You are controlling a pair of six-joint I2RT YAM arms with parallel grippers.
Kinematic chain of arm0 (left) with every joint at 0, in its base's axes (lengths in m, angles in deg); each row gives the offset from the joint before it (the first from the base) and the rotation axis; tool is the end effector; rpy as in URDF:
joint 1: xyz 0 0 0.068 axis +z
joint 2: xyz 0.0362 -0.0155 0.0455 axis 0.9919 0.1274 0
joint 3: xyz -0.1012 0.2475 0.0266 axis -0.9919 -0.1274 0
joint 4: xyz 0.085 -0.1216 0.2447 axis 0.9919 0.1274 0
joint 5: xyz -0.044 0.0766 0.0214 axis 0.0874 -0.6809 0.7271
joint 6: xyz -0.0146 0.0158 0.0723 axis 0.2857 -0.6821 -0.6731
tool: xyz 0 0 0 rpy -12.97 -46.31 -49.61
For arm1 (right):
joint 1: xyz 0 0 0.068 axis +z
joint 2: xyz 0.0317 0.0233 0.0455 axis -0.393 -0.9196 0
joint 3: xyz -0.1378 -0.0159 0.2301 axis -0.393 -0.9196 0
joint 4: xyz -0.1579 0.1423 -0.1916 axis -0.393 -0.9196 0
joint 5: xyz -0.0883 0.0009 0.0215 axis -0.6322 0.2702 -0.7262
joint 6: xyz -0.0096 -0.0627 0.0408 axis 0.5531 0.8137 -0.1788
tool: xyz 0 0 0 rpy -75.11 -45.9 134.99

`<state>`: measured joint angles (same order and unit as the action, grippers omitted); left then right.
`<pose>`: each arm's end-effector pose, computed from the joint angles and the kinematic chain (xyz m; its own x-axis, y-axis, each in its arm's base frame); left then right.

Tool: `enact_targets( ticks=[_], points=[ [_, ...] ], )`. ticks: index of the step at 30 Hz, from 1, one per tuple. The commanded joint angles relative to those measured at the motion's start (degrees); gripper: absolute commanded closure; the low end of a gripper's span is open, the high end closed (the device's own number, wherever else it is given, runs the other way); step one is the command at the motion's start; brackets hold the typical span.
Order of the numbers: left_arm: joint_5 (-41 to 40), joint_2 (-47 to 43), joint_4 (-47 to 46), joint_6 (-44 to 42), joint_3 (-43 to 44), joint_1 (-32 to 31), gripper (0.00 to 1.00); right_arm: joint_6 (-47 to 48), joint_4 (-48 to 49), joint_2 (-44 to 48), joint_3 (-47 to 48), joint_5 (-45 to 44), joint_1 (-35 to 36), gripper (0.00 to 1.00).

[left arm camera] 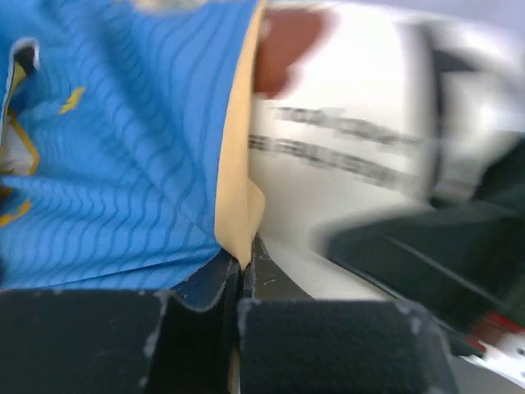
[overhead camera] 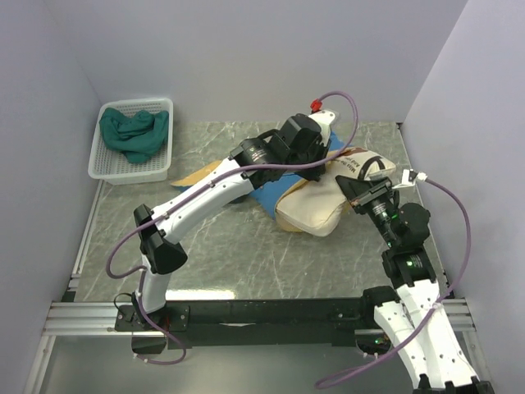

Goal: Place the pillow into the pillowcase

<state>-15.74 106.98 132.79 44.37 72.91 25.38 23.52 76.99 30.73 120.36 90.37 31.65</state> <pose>0.2665 -0.4059 0.4127 -0.5503 0.1729 -0.8169 0.6451 0.7092 -0.2844 0.1977 0.0468 0.3311 -0.3202 0.8129 -0.4864 -0.2606 0.4181 0.8702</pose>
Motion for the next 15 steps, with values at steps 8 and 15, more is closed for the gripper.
enact_targets(
  ticks=[8, 15],
  points=[
    [2.74, -13.8, -9.92, 5.3, -0.8, -1.94, 0.97, 4.72, 8.59, -2.65, -5.06, -4.53, 0.72, 1.0],
    [11.06, -12.5, -10.2, 7.51, -10.22, -1.06, 0.99, 6.24, 5.14, -3.76, -2.57, -5.87, -0.78, 1.0]
  ],
)
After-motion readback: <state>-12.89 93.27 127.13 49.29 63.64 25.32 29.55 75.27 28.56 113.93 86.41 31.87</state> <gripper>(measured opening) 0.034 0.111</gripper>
